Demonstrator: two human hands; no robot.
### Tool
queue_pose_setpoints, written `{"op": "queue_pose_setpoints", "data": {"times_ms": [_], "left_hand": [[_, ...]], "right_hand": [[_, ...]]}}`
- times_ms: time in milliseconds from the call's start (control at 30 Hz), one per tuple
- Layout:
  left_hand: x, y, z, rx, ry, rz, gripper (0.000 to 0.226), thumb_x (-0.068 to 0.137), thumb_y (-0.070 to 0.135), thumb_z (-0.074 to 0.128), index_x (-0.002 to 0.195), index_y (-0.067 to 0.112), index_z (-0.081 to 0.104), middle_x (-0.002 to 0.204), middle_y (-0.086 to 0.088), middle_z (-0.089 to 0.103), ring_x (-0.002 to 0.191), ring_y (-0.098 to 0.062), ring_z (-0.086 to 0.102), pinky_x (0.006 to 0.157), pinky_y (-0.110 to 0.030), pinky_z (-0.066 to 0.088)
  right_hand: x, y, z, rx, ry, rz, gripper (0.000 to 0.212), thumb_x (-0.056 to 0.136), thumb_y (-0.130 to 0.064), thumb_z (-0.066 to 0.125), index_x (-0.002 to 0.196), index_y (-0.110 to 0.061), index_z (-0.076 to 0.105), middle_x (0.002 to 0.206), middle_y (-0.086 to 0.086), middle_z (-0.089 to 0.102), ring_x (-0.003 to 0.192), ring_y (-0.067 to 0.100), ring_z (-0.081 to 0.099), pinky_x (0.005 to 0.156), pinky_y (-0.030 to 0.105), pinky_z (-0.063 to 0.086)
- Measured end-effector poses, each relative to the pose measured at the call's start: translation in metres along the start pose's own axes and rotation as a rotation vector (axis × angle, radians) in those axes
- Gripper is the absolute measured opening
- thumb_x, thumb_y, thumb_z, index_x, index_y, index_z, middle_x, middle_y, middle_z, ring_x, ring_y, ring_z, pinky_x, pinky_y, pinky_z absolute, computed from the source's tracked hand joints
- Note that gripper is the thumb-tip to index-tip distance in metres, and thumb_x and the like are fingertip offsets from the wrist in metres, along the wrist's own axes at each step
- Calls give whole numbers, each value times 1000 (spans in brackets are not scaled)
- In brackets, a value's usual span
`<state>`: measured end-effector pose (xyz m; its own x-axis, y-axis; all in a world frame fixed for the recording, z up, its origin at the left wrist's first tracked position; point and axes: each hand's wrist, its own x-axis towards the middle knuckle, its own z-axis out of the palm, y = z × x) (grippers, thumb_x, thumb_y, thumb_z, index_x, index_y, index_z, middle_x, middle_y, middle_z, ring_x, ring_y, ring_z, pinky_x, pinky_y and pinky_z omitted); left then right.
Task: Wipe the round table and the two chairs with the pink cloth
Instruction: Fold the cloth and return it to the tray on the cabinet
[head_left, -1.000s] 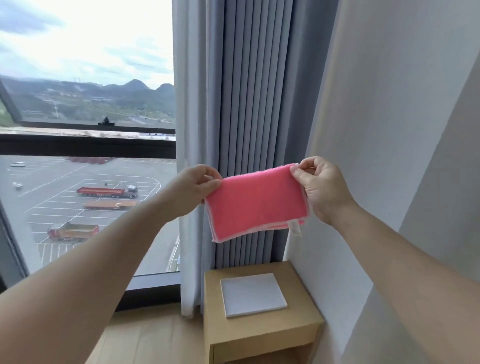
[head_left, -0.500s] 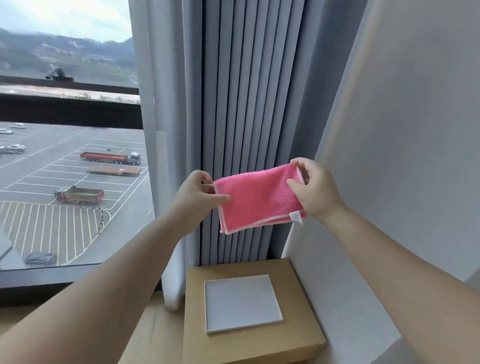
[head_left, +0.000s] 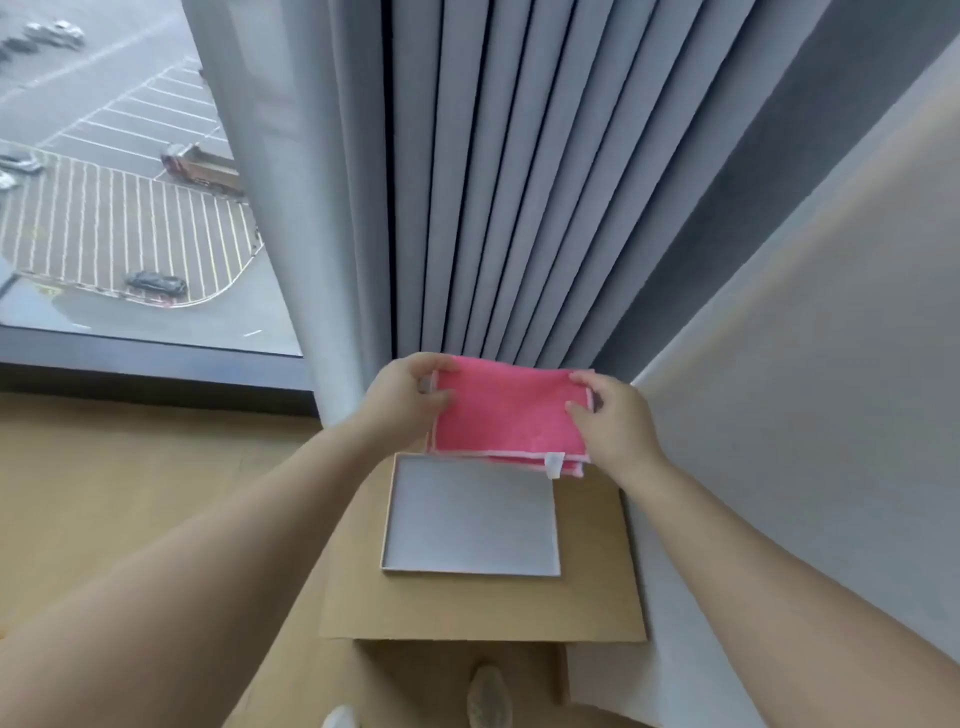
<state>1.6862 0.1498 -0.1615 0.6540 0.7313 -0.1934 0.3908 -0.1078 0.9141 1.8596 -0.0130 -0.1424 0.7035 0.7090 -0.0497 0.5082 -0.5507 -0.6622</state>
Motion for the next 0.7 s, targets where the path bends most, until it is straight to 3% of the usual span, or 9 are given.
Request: {"op": "queue_pose_setpoints", "data": {"times_ms": [33, 100, 167, 200, 300, 367, 567, 700], "left_hand": [[6, -19, 7, 19, -31, -61, 38, 82, 9, 69, 111, 31, 59, 91, 1, 59, 68, -13, 57, 61, -25, 50], [16, -57, 23, 129, -103, -161, 58, 77, 4, 70, 125, 28, 51, 97, -7, 59, 76, -23, 61, 54, -18, 46], [26, -98, 42, 278, -154, -182, 67, 75, -3, 62, 134, 22, 45, 113, -15, 56, 97, -31, 59, 60, -11, 43], [31, -118, 52, 318, -176, -188, 69, 74, -6, 59, 136, 20, 42, 121, -15, 52, 103, -31, 55, 67, -14, 44], [43, -176, 79, 425, -263, -225, 72, 73, -7, 53, 140, 18, 37, 136, -7, 39, 113, -25, 48, 87, -36, 50], [47, -210, 94, 526, -334, -255, 72, 75, -5, 49, 142, 16, 32, 137, -5, 36, 115, -27, 48, 91, -41, 48], [63, -273, 118, 660, -382, -276, 61, 77, -5, 48, 134, 11, 32, 123, -9, 36, 89, -30, 52, 72, -37, 47], [63, -292, 129, 697, -376, -282, 57, 78, -3, 47, 132, 11, 33, 119, -8, 35, 85, -29, 52, 70, -36, 46]], "right_hand": [[11, 15, 17, 11, -100, 14, 47, 92, -7, 60, 137, -10, 50, 140, 6, 49, 127, 22, 48, 104, 36, 42], [28, 45, 53, 15, -279, 56, 60, 90, 1, 59, 145, -7, 38, 150, 9, 35, 135, 23, 38, 104, 21, 36], [39, 80, 92, -17, -423, 97, 68, 89, 7, 56, 149, -6, 28, 157, 7, 20, 141, 20, 27, 91, 1, 26], [43, 98, 111, -40, -480, 115, 70, 89, 7, 56, 150, -7, 24, 159, 4, 15, 142, 18, 24, 88, -2, 25], [52, 153, 163, -127, -611, 148, 73, 91, 1, 55, 153, -13, 18, 160, -2, 10, 141, 18, 26, 95, 11, 28], [51, 183, 192, -171, -699, 169, 74, 93, -4, 56, 153, -15, 14, 157, -4, 11, 135, 18, 34, 92, 16, 34], [51, 229, 249, -277, -745, 115, 73, 94, -4, 54, 153, -13, 12, 155, -1, 11, 126, 18, 42, 86, 14, 32], [49, 242, 263, -324, -758, 92, 74, 94, -6, 55, 153, -11, 11, 150, 6, 14, 117, 20, 48, 85, 17, 36]]}}
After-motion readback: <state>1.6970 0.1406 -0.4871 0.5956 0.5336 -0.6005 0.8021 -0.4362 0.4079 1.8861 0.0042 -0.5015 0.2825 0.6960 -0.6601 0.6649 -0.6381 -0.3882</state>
